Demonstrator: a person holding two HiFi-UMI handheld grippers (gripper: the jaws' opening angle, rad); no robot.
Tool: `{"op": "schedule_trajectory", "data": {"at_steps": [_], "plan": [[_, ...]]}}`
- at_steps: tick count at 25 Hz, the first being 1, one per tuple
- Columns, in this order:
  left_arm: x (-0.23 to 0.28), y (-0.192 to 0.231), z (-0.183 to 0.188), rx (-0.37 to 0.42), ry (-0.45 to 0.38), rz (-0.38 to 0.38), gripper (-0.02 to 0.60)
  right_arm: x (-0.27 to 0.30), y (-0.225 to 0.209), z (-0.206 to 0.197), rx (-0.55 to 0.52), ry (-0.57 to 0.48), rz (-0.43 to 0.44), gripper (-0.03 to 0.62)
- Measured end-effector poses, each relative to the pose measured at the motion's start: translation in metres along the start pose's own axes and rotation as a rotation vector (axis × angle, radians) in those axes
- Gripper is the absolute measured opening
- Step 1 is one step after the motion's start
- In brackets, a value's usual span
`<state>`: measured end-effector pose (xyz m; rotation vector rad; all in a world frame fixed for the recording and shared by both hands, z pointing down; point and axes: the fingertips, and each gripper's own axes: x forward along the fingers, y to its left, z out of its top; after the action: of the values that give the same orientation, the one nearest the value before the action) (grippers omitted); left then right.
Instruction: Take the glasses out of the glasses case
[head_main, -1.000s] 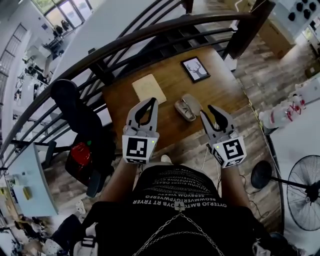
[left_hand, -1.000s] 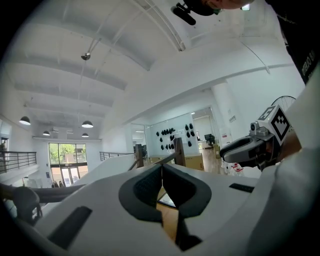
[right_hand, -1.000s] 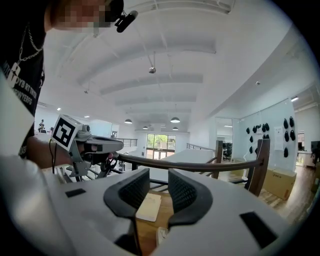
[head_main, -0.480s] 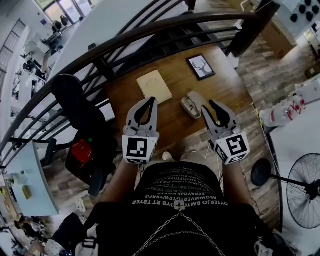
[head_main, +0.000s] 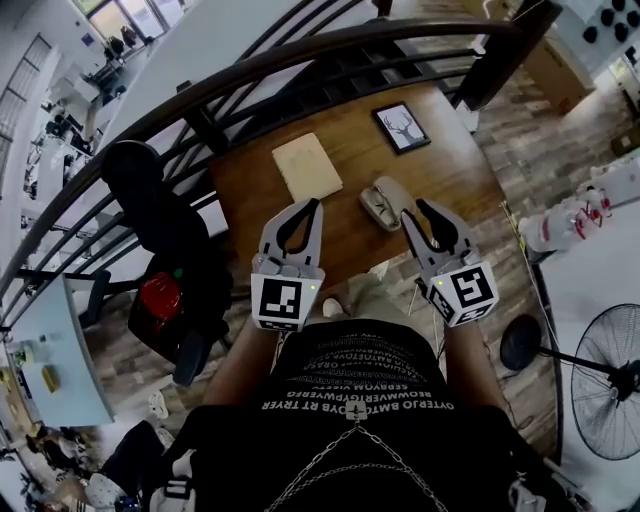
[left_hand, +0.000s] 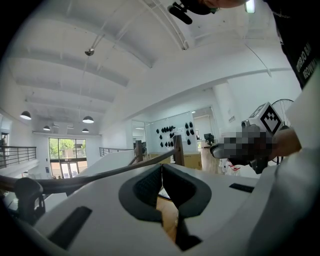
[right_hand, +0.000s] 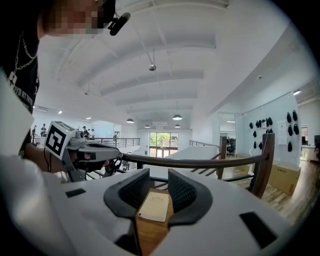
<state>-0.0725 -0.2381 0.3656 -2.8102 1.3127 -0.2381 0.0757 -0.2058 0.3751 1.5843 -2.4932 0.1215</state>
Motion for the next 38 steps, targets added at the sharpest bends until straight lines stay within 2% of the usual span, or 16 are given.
{"op": "schedule_trajectory", "data": {"at_steps": [8,16,24,27,32,38], "plan": [[0.016,-0.003,-0.002,0.003,0.002,0.020,0.029,0.008,-0.016,-0.009,0.027,0.003,0.023,0.118],[0.063,-0.008,-0.001,0.010,0.023,-0.001,0.029,0.035,-0.053,-0.028,0.059,0.048,0.043,0.115],[0.108,0.008,-0.010,-0.005,0.063,0.013,0.029,0.076,-0.082,-0.040,0.076,0.096,0.090,0.114],[0.122,0.011,-0.017,-0.015,0.079,0.015,0.029,0.090,-0.093,-0.051,0.084,0.123,0.103,0.112],[0.133,0.017,-0.021,-0.053,0.041,0.045,0.029,0.112,-0.105,-0.078,0.117,0.177,0.135,0.112],[0.145,0.019,-0.041,-0.034,0.054,0.060,0.028,0.136,-0.108,-0.124,0.161,0.255,0.174,0.112]]}}
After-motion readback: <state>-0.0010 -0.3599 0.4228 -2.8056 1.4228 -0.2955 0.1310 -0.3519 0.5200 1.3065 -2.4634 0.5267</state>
